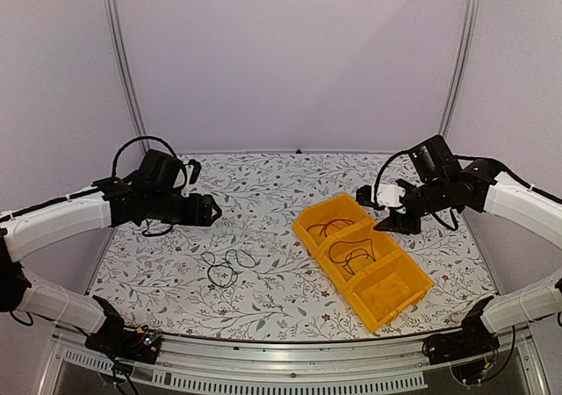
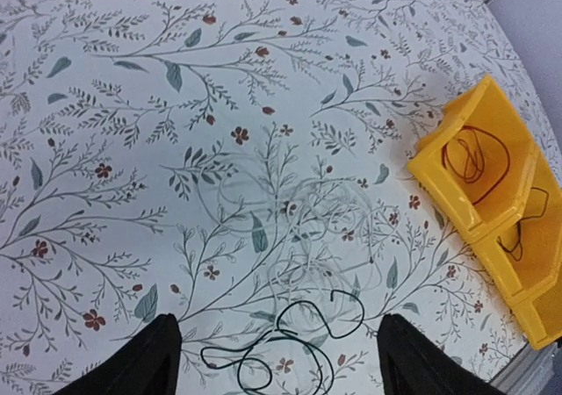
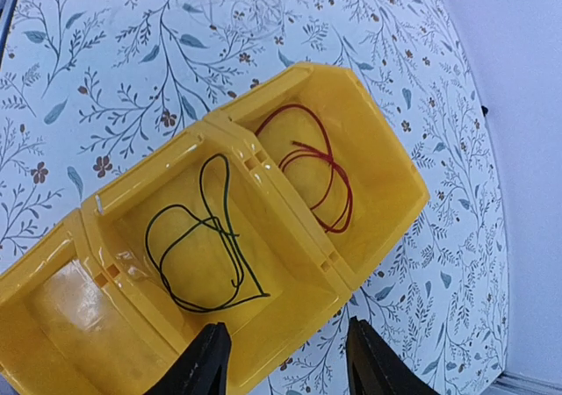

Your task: Untangle the cables

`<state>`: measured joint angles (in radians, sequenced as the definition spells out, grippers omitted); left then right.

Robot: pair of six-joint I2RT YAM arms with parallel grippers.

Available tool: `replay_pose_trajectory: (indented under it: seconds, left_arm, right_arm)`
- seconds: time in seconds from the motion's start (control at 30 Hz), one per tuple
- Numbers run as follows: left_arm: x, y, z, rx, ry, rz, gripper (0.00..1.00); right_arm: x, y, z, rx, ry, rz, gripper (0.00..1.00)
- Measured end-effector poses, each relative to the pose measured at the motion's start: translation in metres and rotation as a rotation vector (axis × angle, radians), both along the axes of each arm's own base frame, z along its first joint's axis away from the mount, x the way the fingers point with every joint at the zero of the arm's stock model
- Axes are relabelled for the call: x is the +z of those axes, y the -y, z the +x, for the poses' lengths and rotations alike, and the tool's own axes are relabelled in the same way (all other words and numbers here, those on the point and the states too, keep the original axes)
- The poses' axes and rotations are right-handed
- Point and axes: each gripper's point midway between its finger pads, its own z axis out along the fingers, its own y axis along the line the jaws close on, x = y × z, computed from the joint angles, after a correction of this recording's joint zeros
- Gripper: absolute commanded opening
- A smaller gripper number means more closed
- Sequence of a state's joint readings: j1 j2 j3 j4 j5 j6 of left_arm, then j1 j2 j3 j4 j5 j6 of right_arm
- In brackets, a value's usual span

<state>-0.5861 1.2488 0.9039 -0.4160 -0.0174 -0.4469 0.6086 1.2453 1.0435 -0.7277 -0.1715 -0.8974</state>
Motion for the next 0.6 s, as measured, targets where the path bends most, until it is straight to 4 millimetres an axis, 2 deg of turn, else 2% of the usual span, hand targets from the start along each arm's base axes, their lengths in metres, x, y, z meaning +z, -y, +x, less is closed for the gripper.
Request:
replay_pose_trajectory:
  seconds: [0.1, 0.17, 0.27, 0.4, 0.6]
  left_arm:
    - [-0.037, -0.006, -0.024, 0.049, -0.104, 0.033, 0.60]
    - [-0.052, -0.008, -0.036, 0.075, -0.153, 0.041, 0.58]
    - [-0.063, -0.008, -0.046, 0.112, -0.197, 0.034, 0.56]
    - [-0.071, -0.010, -0.050, 0.158, -0.235, 0.021, 0.51]
    - [-0.093, -0.001, -0.052, 0.158, -0.307, 0.023, 0.51]
  right_arm:
    - [0.022, -0.017, 0.003, 0.014, 0.036, 0.125, 0.48]
    - [0.030, -0.029, 0.005, 0.026, 0.046, 0.209, 0.48]
    - [0.030, -0.045, 0.006, 0.040, 0.017, 0.307, 0.48]
    - [0.012, -0.059, 0.007, 0.047, -0.060, 0.360, 0.47]
    - [-0.020, -0.059, -0.008, 0.052, -0.151, 0.367, 0.48]
